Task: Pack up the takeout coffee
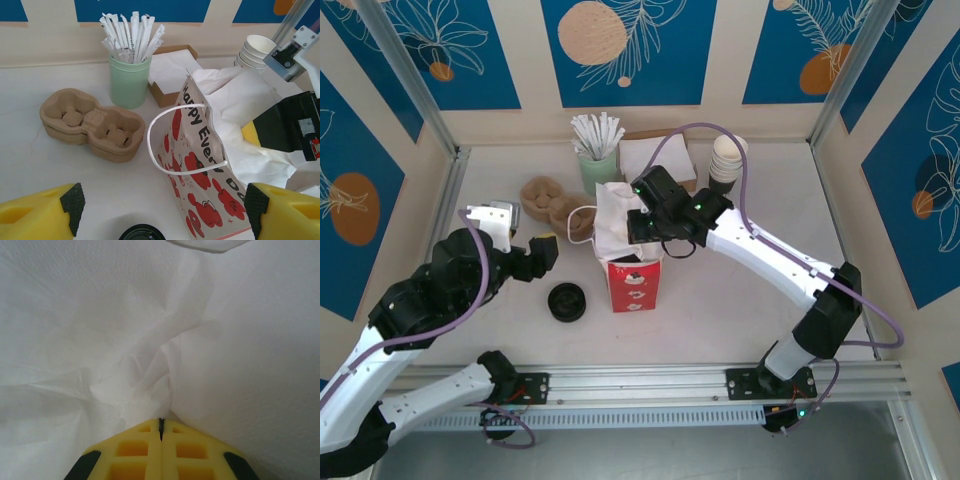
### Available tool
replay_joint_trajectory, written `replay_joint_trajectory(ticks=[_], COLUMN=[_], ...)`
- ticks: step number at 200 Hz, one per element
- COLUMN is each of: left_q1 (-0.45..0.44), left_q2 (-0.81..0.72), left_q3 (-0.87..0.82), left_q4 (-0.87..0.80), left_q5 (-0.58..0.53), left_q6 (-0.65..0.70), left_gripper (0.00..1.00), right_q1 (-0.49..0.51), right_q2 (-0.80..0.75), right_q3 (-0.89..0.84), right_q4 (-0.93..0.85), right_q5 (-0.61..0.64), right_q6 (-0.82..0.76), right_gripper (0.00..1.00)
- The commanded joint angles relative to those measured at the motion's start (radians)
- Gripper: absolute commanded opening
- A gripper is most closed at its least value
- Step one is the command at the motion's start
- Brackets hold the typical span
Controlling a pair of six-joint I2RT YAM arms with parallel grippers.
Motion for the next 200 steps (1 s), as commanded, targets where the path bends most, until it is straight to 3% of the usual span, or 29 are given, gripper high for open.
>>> replay_joint_trajectory(ticks=[1,17,40,98,200], left_q1=[-0.007,-0.005,-0.005,-0.005,-0.004], left_q2=[-0.007,-0.006,-0.004,0.008,0.003], left_q3=[-0.001,0.000,0.002,0.009,0.001], left_q4=[0.010,0.011,0.012,0.018,0.012], left_q5=[-0.012,-0.013,-0.009,-0.007,-0.017], left_q6=[-0.013,-0.012,-0.010,-0.003,-0.003], left_gripper=[0.85,0.85,0.85,0.85,0.85], right_q1=[0.007,0.009,0.011,0.019,-0.003], right_q2=[-0.017,-0.023,-0.028,-0.007,0.198], right_q3=[0.060,0.085,0.112,0.115,0.133], right_q4=[-0.024,-0.031,-0.029,0.077,0.057], right_q5=[0.035,0.030,0.026,-0.113,-0.035], right_q6=[-0.035,-0.046,-0.063,-0.083,-0.086], right_gripper=[0.16,0.27,0.32,0.31,0.25])
